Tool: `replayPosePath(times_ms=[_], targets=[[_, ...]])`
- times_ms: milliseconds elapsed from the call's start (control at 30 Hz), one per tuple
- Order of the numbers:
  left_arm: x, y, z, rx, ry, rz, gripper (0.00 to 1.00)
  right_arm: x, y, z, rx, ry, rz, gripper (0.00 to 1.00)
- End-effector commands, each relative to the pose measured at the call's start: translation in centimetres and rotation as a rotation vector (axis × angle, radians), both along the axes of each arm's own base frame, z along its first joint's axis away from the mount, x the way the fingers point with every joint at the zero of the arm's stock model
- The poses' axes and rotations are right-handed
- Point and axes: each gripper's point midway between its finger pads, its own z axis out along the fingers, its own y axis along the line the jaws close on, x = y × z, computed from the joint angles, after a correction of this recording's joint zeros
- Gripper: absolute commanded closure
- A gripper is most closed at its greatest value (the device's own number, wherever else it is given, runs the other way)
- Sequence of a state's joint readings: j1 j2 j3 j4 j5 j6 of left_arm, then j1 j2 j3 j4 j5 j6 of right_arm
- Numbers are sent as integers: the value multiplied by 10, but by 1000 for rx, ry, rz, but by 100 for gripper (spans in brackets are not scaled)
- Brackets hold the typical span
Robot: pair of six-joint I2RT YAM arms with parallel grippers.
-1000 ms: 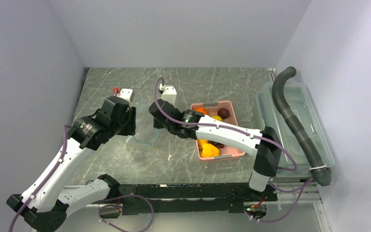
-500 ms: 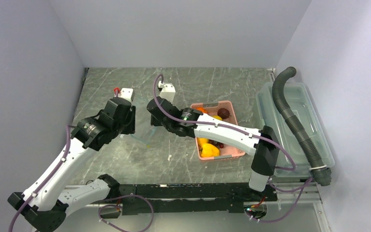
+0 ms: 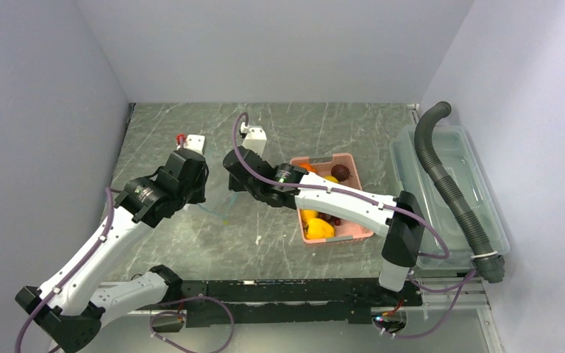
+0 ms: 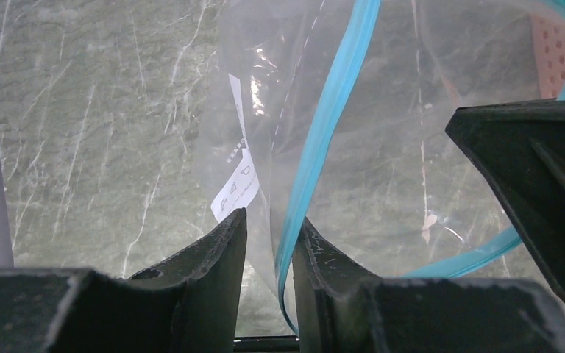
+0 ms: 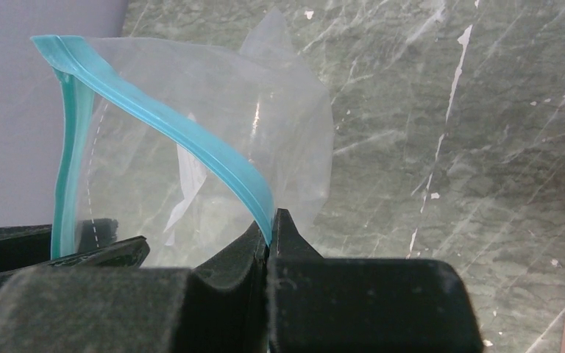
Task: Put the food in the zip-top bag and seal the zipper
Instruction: Adjust the zipper on the food storage bag.
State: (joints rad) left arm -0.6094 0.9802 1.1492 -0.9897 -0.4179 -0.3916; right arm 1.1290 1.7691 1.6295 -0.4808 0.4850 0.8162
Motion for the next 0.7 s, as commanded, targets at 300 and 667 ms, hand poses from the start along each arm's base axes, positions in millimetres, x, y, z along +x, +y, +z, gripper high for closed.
replayPosePath(times_ms=[300,667], targets=[[12,0,3,-6,-43,60,86,4,8,30,79,-29,1,100],[17,10,14,65,-51,87,100,6,-8,20,78,-22,-6,100]])
